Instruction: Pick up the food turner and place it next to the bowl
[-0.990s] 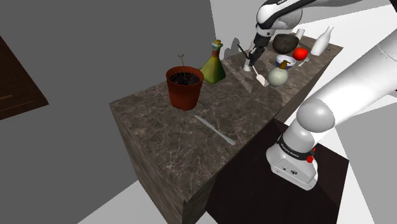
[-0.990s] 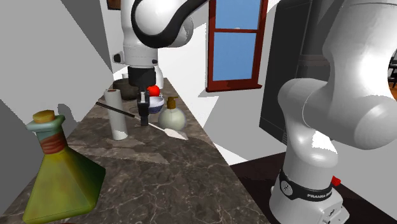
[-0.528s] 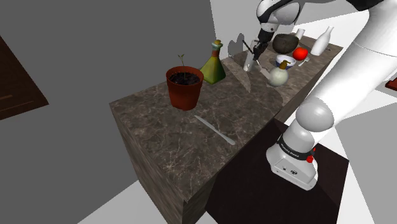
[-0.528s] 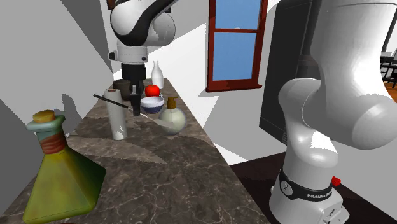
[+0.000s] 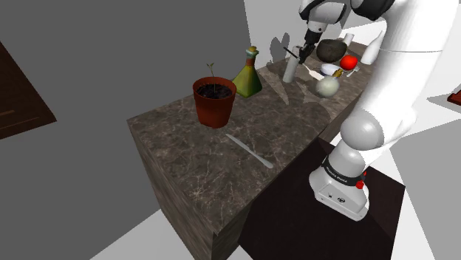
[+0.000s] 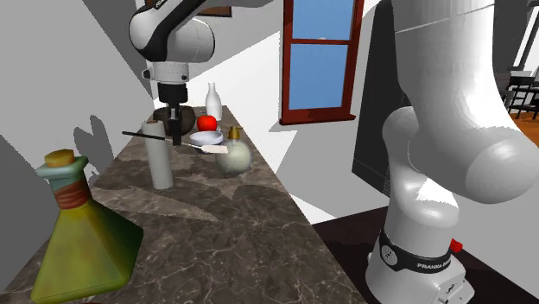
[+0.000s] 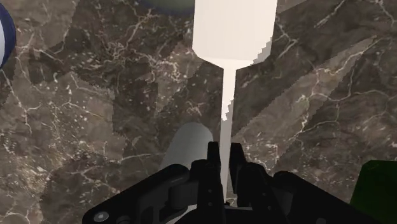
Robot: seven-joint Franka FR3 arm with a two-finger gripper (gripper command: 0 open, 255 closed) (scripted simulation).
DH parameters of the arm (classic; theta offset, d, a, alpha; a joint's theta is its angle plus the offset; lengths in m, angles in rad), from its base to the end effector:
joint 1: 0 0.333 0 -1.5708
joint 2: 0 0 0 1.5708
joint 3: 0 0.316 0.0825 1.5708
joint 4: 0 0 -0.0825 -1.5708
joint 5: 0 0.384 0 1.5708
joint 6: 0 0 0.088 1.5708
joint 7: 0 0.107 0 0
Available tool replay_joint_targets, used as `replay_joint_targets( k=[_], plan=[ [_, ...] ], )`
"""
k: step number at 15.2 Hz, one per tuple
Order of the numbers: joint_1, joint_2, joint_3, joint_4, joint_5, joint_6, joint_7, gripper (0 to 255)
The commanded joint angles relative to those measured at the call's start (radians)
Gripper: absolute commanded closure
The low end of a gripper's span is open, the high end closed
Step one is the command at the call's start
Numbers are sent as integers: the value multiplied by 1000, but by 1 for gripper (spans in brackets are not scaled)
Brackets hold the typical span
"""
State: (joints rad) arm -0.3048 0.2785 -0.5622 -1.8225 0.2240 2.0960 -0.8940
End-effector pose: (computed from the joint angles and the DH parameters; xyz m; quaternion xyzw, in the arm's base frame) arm 0.4290 -0.4545 0.4081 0.9990 -0.0306 0.0328 0.0010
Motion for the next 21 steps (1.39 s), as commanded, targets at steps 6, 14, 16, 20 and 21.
replay_joint_targets(
  k=[6,14,16,20,21],
  plan=[
    [-181,293,29,416,130,-162,-112,255],
    [-182,324,43,356,151,-74,-130,255],
    [-183,334,47,343,157,-53,-134,255],
    [-185,355,56,322,170,-13,-144,255],
    [-186,361,58,318,174,-3,-147,255]
  ],
)
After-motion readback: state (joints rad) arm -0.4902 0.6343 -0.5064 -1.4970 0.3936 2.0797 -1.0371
